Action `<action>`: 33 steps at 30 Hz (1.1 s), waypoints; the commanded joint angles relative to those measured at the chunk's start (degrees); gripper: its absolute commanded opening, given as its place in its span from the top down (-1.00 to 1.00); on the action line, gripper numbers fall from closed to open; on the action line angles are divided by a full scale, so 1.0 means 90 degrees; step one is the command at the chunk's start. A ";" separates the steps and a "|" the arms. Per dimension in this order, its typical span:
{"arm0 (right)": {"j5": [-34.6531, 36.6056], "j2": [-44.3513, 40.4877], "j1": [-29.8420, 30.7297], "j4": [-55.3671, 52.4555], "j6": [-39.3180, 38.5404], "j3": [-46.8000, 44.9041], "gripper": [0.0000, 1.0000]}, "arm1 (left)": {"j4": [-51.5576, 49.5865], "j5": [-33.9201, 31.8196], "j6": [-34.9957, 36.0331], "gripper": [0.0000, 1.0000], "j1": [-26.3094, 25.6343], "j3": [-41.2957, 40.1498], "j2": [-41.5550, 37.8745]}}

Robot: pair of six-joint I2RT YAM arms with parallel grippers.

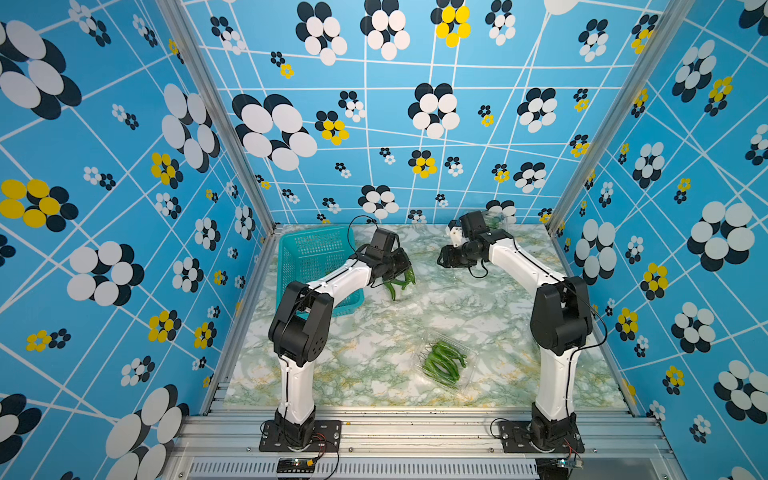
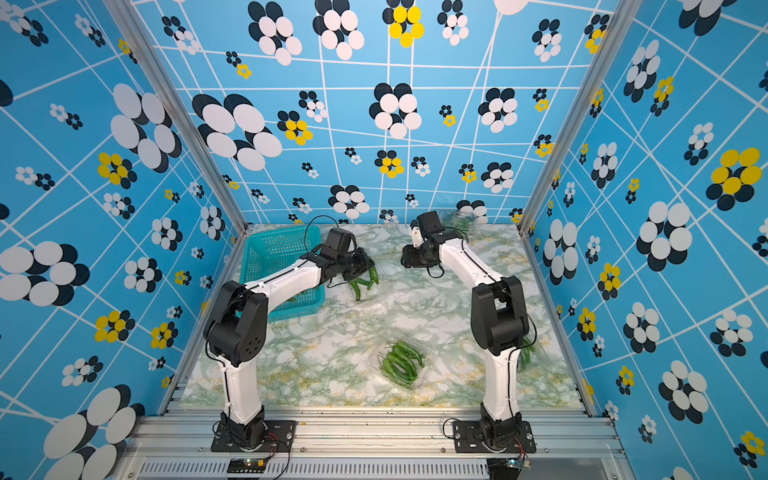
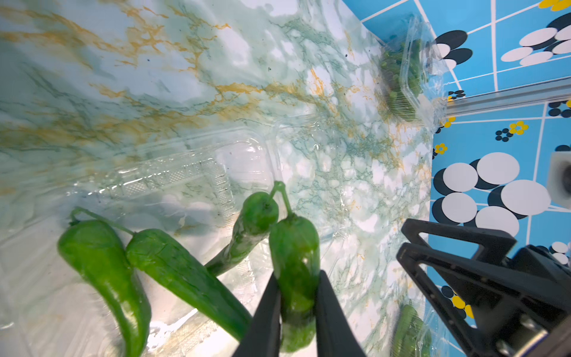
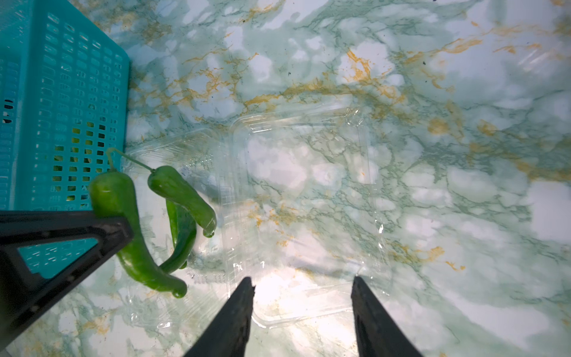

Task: Take small green peppers out of containers
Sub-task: Place the green pepper in the basket.

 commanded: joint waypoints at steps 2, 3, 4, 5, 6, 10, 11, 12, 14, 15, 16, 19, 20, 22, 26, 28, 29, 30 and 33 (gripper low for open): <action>-0.0102 -0.0086 0.0137 -0.0062 0.0157 0.0187 -0.07 | -0.0023 0.0115 0.0197 0.80 0.0054 0.0281 -0.0416; -0.0103 -0.0086 0.0182 -0.0084 0.0154 0.0237 -0.07 | -0.0049 0.0101 0.0210 0.80 0.0068 0.0289 -0.0496; -0.0103 -0.0088 0.0211 -0.0108 0.0145 0.0280 -0.07 | -0.0089 0.0070 0.0239 0.80 0.0094 0.0304 -0.0596; -0.0114 -0.0086 0.0252 -0.0141 0.0144 0.0340 -0.07 | -0.0142 0.0033 0.0270 0.80 0.0123 0.0298 -0.0720; -0.0110 -0.0081 0.0298 -0.0166 0.0144 0.0380 -0.07 | -0.0182 0.0018 0.0284 0.80 0.0171 0.0286 -0.0736; -0.0096 -0.0084 0.0491 -0.0294 0.0164 0.0586 -0.07 | -0.0421 0.0049 0.0227 0.78 0.0529 0.0051 -0.1484; -0.0102 -0.0071 0.0555 -0.0316 0.0163 0.0633 -0.07 | -0.0515 0.0090 0.0187 0.78 0.0675 -0.0053 -0.1678; -0.0097 -0.0067 0.0618 -0.0341 0.0171 0.0690 -0.08 | -0.0615 0.0119 0.0158 0.77 0.0827 -0.0174 -0.1880; -0.0087 -0.0034 0.0740 -0.0384 0.0164 0.0804 -0.08 | -0.0732 0.0167 0.0092 0.76 0.1160 -0.0477 -0.2283; -0.0076 -0.0007 0.0803 -0.0422 0.0156 0.0879 -0.08 | -0.0736 0.0212 0.0076 0.75 0.1351 -0.0668 -0.2497; -0.0058 0.0015 0.0854 -0.0452 0.0154 0.0944 -0.08 | -0.0766 0.0262 0.0076 0.75 0.1508 -0.0818 -0.2663; -0.0005 0.0097 0.1054 -0.0557 0.0144 0.1126 -0.08 | -0.1011 0.0562 0.0213 0.74 0.2142 -0.1127 -0.3065; 0.0049 0.0120 0.1125 -0.0588 0.0146 0.1168 -0.07 | -0.1191 0.0590 0.0290 0.74 0.2348 -0.1201 -0.3188; 0.0142 0.0136 0.1275 -0.0622 0.0134 0.1169 -0.07 | -0.1363 0.0705 0.0392 0.73 0.2736 -0.1392 -0.3374; 0.0349 0.0184 0.1490 -0.0683 0.0143 0.1125 -0.07 | -0.1840 0.0905 0.0819 0.73 0.3425 -0.1536 -0.3367; 0.0425 0.0233 0.1566 -0.0723 0.0159 0.1125 -0.07 | -0.2033 0.0933 0.1041 0.73 0.3695 -0.1584 -0.3231; 0.0457 0.0252 0.1590 -0.0732 0.0176 0.1125 -0.07 | -0.2071 0.0945 0.1134 0.73 0.3840 -0.1635 -0.3126; 0.0484 0.0277 0.1618 -0.0740 0.0173 0.1134 -0.07 | -0.2056 0.0943 0.1187 0.73 0.3989 -0.1721 -0.3033; 0.0561 0.0345 0.1647 -0.0776 0.0194 0.1171 -0.07 | -0.1929 0.1079 0.1308 0.73 0.4303 -0.1853 -0.2739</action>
